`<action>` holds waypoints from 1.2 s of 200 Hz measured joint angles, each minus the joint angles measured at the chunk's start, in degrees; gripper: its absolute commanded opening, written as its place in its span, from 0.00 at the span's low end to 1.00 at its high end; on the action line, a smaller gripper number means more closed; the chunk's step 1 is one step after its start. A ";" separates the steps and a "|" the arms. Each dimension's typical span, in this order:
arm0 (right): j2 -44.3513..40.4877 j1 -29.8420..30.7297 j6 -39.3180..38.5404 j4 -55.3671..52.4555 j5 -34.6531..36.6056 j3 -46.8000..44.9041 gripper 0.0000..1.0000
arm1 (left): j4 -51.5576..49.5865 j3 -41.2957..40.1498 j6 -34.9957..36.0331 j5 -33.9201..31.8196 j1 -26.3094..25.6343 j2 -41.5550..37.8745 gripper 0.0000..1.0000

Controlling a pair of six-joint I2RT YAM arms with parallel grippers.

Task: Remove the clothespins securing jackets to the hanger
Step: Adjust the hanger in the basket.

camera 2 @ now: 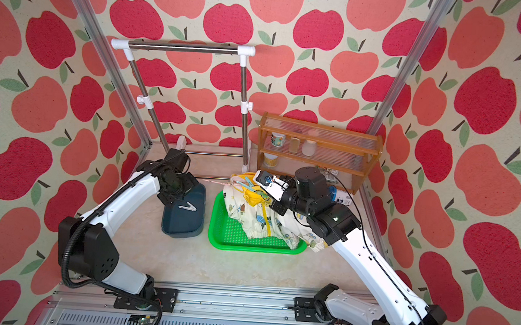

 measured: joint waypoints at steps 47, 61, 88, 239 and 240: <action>1.53 0.92 -0.74 4.17 1.92 -2.14 0.00 | -0.81 -0.57 -1.25 7.67 3.41 -13.40 0.99; 2.45 2.60 -1.44 5.90 3.39 -2.93 0.00 | 0.07 -0.87 -2.80 12.22 3.41 -15.37 0.99; 4.04 6.64 -3.69 8.98 7.08 -4.72 0.00 | 0.96 0.85 -5.27 17.46 -0.17 -14.91 0.99; 11.47 18.75 -16.13 27.17 21.57 -12.04 0.00 | 8.94 1.57 -14.45 30.58 -8.35 -3.48 0.76; 11.50 18.75 -16.17 27.15 21.59 -12.04 0.00 | 8.96 1.57 -14.43 30.62 -8.35 -3.45 0.76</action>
